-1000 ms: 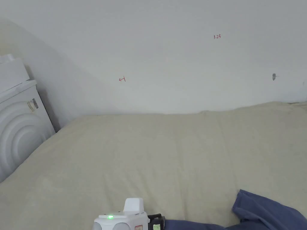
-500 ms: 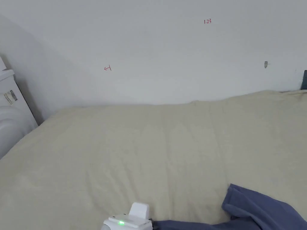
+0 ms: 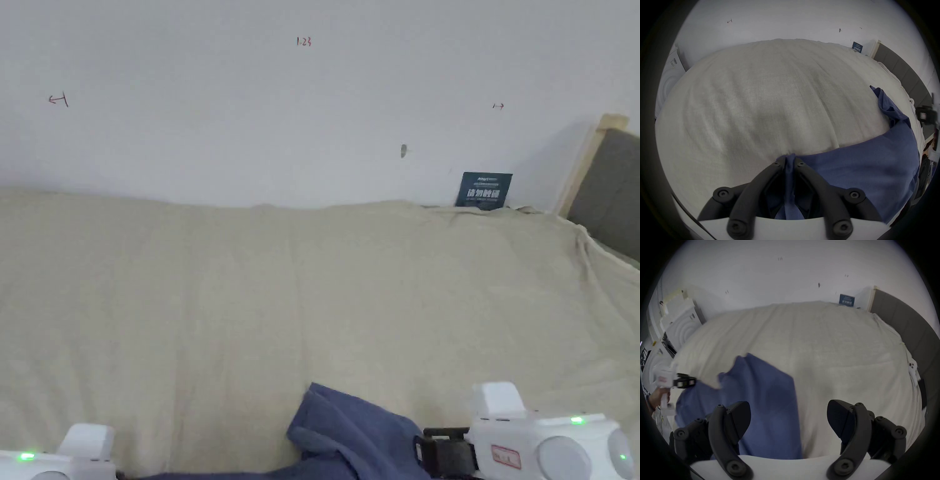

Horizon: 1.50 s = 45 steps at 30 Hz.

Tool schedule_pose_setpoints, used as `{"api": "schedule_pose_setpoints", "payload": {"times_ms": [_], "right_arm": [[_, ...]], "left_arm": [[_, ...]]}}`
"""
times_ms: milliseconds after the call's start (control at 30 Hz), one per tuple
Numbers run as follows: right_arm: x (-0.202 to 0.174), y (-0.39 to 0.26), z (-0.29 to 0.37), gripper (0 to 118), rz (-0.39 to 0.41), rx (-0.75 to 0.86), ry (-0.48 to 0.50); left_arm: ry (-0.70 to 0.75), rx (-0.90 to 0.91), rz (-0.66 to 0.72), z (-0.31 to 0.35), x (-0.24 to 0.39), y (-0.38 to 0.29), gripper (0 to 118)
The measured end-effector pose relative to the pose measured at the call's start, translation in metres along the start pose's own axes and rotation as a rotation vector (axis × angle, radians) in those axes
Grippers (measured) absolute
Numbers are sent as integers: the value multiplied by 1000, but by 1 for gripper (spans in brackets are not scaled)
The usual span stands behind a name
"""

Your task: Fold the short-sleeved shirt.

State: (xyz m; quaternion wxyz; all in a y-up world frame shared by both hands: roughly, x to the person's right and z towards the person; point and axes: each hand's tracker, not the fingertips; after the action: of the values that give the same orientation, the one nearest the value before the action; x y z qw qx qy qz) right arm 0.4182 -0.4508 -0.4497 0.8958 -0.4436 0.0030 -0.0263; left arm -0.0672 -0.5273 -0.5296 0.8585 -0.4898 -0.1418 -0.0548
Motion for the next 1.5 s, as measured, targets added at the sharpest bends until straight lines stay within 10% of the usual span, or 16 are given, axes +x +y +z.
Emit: {"api": "schedule_pose_setpoints", "payload": {"times_ms": [267,367,733,1133,1500], "right_arm": [[3,9,-89,62,-14,-104,-41],[-5,2,-72,2,-6,-48,-18],[-12,4,91,2,-98,258,100],[-32,44,398,2,-36,751,39],[-95,110,545,2,1,959,-105]], "left_arm": [[-72,27,100,-3,-17,-8,10],[-81,46,123,-3,-19,-12,10],[-149,385,107,135,-9,-22,4],[-33,956,31,455,-34,-14,4],[100,1143,23,603,-37,34,4]]}}
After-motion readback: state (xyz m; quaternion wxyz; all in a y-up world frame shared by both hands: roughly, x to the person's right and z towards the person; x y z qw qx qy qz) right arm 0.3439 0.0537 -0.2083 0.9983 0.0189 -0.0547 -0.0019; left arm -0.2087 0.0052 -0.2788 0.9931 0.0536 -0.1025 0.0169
